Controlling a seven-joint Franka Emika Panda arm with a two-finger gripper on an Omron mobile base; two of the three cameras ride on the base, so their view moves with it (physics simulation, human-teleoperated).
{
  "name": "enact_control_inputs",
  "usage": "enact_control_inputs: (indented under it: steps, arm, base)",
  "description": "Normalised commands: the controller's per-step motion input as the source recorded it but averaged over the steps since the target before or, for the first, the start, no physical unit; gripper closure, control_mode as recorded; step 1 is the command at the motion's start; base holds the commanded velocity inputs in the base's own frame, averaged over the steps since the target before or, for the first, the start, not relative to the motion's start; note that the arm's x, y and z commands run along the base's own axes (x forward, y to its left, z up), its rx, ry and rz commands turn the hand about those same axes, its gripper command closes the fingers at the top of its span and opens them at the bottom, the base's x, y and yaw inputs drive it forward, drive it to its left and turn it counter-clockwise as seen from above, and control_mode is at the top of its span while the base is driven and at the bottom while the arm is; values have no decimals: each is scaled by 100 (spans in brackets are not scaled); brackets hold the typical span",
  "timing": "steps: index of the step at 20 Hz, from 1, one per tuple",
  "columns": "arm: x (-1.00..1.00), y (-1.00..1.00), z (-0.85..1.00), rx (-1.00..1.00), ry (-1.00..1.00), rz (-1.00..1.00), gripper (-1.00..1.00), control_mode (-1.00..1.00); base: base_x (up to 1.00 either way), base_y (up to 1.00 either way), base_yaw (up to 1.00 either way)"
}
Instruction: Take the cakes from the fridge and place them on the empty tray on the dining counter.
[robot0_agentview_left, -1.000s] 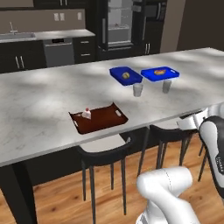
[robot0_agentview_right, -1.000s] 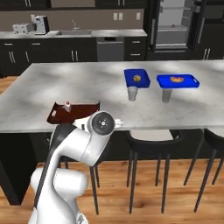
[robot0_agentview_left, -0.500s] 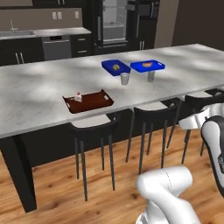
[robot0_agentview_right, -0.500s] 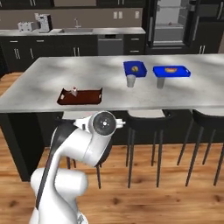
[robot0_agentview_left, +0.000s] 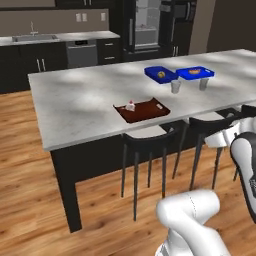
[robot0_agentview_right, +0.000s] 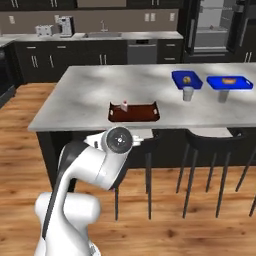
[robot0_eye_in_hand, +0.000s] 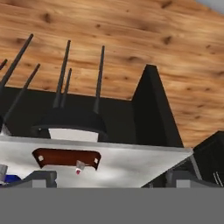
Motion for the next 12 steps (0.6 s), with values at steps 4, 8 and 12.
enact_control_inputs:
  steps: [4, 8, 12]
  arm:
    - [0, 0, 0, 0, 0, 0, -100, 100]
    - [0, 0, 0, 0, 0, 0, -100, 100]
    - [0, 0, 0, 0, 0, 0, -100, 100]
  base:
    - [35, 100, 0]
    - [36, 100, 0]
    - [22, 100, 0]
